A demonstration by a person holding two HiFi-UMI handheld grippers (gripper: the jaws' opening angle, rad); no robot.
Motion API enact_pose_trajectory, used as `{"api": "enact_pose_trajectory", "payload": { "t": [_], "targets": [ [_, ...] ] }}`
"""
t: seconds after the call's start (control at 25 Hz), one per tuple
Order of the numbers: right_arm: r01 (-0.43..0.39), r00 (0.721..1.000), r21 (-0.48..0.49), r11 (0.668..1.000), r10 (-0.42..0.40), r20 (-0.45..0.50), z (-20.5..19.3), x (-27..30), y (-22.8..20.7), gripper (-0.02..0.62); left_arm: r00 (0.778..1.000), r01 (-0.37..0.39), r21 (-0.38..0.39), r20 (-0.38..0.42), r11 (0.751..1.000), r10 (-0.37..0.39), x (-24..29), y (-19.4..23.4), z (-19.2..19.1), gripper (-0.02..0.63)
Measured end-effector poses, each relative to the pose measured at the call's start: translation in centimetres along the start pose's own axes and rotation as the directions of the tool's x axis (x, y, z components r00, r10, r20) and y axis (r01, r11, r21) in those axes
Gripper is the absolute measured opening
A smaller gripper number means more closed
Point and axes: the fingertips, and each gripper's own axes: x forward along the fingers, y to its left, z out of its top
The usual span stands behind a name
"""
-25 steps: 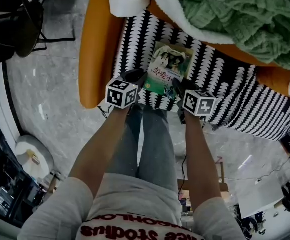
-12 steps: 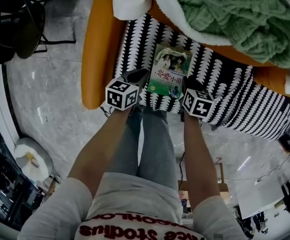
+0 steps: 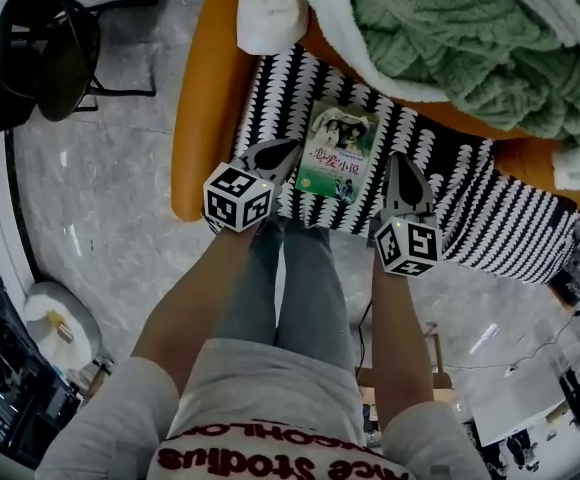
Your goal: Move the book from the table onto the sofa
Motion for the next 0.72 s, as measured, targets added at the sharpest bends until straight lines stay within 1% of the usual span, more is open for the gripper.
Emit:
{"api": "enact_pose_trajectory", "payload": {
  "t": [0.16,0.32,0.44,0.56,0.72],
  "targets": [
    [-0.037,0.995,-0.010,0.999,0.038,0.094,4.8,-2.4,1.6,0.026,0.997,0.005,0.040,0.074,0.999,-0.008,-2.4,-1.6,3.8,0.017],
    [-0.078,0.983,-0.045,0.996,0.084,0.163,9.7,-5.6,3.5,0.026,0.989,0.004,0.067,0.145,0.998,-0.014,-5.6,-3.5,7.7,0.017],
    [-0.102,0.974,-0.081,0.991,0.117,0.196,13.0,-8.0,5.5,0.026,0.981,0.005,0.089,0.193,0.996,-0.022,-8.4,-5.4,10.5,0.017],
    [-0.112,0.965,-0.109,0.988,0.135,0.227,16.1,-10.5,7.3,0.026,0.974,0.015,0.125,0.221,0.992,-0.043,-11.0,-7.8,12.8,0.017],
    [-0.131,0.955,-0.141,0.981,0.163,0.247,19.5,-14.0,9.6,0.026,0.961,0.022,0.173,0.268,0.985,-0.069,-14.4,-10.9,15.6,0.017]
  ]
}}
